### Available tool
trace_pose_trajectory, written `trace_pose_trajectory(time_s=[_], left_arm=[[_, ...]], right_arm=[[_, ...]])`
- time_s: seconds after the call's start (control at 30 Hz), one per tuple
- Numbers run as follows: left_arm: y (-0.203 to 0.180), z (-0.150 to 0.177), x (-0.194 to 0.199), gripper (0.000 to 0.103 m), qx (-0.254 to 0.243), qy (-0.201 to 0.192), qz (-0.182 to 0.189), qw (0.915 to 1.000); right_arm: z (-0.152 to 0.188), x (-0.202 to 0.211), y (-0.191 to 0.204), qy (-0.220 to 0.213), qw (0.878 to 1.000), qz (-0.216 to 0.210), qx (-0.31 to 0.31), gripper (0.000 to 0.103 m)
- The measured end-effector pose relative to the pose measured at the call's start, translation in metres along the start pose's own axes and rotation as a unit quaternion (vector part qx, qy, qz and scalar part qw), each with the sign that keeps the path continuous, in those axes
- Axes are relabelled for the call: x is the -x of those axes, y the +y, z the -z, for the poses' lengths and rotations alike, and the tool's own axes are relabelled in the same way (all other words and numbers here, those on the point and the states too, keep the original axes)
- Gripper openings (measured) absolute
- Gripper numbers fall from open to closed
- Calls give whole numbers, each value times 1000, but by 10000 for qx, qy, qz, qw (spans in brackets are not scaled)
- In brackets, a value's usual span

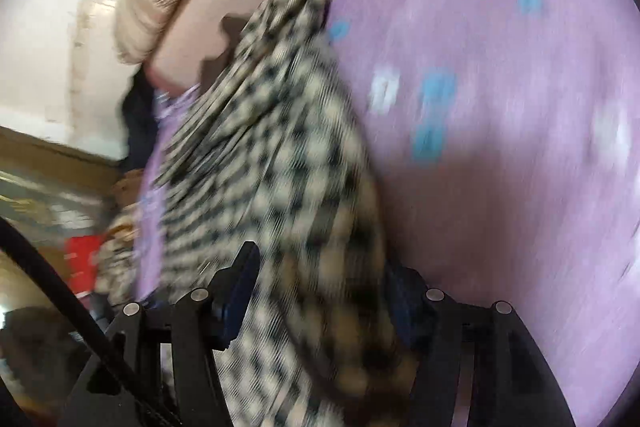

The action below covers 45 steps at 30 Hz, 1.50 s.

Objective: Fold large clothes

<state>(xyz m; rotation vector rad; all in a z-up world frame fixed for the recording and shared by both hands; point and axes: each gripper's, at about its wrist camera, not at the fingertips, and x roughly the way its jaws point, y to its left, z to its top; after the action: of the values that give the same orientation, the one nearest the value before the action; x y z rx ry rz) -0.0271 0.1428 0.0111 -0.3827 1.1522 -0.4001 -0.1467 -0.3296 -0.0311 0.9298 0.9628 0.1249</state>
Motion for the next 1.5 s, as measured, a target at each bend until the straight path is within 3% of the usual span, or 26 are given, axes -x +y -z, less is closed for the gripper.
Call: trace_pose_trajectory(time_s=[0.17, 0.33, 0.43, 0.6, 0.67, 0.7, 0.73, 0.83, 1.13, 1.3, 1.5], left_arm=[[-1, 40, 14, 58, 206, 151, 365, 9990], [-8, 81, 29, 58, 68, 75, 375, 9992], [-15, 96, 32, 58, -69, 44, 328, 9994], [-25, 108, 35, 58, -261, -6, 109, 9996], [-29, 111, 35, 49, -295, -65, -144, 9994], [-31, 113, 35, 28, -340, -96, -482, 9982], [-33, 115, 35, 11, -386, -114, -677, 9969], [-30, 118, 46, 8, -130, -145, -570, 9982], [-49, 135, 111, 4, -3, -599, -560, 9966], [-57, 151, 117, 4, -149, -495, -615, 9968], [-54, 135, 110, 4, -86, -362, -537, 9979]], right_arm=[[55, 4, -3, 287, 9975, -640, -86, 64], [105, 10, -7, 479, 9943, -944, -118, 64], [130, 7, -7, 522, 9934, -1013, -99, 63], [160, 1, -1, 694, 9941, -816, 141, 48], [162, -4, 4, 759, 9942, -737, 194, 34], [166, -7, 7, 760, 9951, -578, 273, 29], [167, -10, 11, 764, 9956, -426, 345, 16], [165, -13, 22, 732, 9959, -190, 498, 7], [161, 6, 56, 759, 9901, -1, 1181, 6], [175, 40, 84, 726, 9763, -210, 2029, 6], [165, 34, 100, 555, 9723, -154, 2267, 6]])
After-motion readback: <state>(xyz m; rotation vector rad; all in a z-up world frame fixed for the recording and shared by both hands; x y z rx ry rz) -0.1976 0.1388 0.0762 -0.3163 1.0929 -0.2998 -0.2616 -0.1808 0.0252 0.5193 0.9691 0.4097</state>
